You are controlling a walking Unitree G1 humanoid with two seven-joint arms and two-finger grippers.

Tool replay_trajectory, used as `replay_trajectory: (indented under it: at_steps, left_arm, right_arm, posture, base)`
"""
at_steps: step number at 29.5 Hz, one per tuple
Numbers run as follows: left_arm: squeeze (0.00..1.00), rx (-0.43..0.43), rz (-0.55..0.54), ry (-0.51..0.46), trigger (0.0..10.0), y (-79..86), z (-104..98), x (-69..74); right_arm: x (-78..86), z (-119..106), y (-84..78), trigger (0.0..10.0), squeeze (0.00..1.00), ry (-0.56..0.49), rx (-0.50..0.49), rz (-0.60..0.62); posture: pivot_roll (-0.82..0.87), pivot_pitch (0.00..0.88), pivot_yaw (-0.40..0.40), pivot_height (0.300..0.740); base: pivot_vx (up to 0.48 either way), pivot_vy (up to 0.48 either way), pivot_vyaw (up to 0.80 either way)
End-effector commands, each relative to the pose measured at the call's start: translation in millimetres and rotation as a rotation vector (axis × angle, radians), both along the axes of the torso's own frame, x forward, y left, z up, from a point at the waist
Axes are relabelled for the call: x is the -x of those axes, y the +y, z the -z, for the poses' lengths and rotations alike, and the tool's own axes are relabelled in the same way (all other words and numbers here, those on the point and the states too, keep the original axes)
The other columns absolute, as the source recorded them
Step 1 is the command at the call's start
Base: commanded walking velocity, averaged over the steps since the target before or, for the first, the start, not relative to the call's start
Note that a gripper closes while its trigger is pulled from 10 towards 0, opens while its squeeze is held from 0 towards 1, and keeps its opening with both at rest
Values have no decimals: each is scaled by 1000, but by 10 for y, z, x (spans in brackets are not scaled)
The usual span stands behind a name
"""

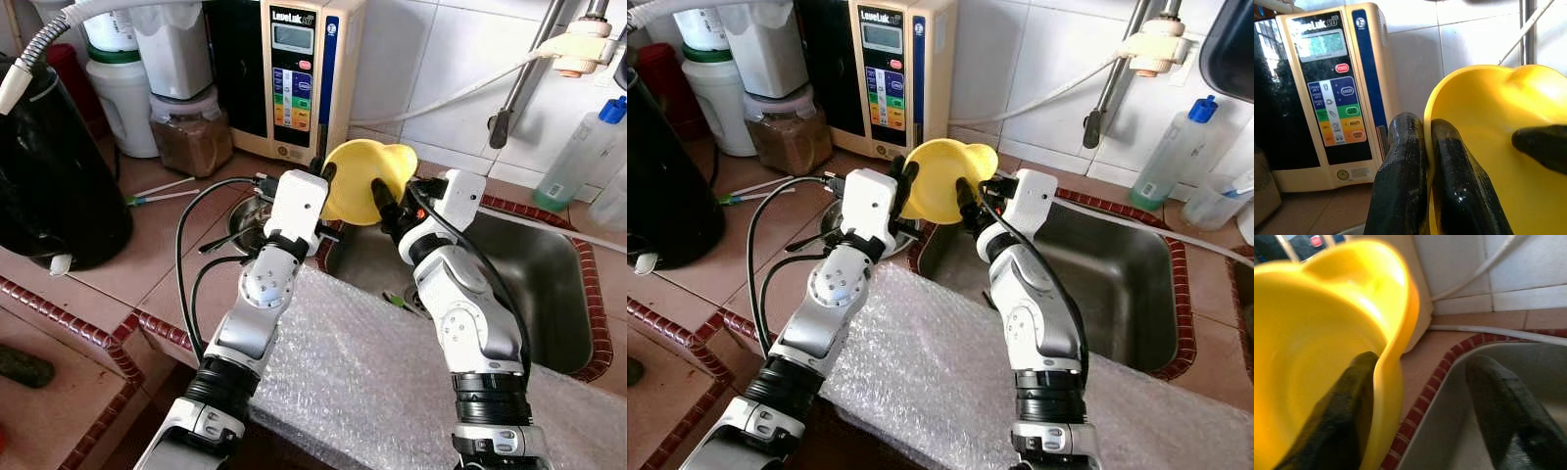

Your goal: Kitchen organization

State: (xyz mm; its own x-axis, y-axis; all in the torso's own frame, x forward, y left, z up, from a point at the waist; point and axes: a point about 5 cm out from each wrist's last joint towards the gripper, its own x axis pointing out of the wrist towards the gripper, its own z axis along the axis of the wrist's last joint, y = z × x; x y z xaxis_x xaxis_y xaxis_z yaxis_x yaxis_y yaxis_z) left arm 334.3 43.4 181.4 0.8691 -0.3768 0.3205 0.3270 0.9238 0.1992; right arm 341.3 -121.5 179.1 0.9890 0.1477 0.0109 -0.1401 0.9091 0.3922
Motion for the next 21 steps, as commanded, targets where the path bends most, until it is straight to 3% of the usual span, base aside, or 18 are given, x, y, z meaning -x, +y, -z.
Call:
replay_trajectory:
  at_steps: [1, 8, 21]
  left_arm:
    - [0, 41, 1, -88, 627, 29, -173, 6]
    - [0, 39, 13, -101, 314, 3, -172, 27]
    - [0, 48, 14, -101, 0, 17, -172, 22]
  right_arm:
    - [-5, 170, -209, 0, 0, 95, 8, 90]
    - [-7, 248, -238, 0, 0, 158, -11, 106]
    - [-15, 252, -268, 0, 0, 163, -24, 113]
  posture:
    - [-7, 0, -32, 740]
    - [-7, 0, -33, 740]
    - [-7, 0, -28, 740]
  base:
    - [0, 0, 0]
    - [0, 0, 0]
    - [0, 0, 0]
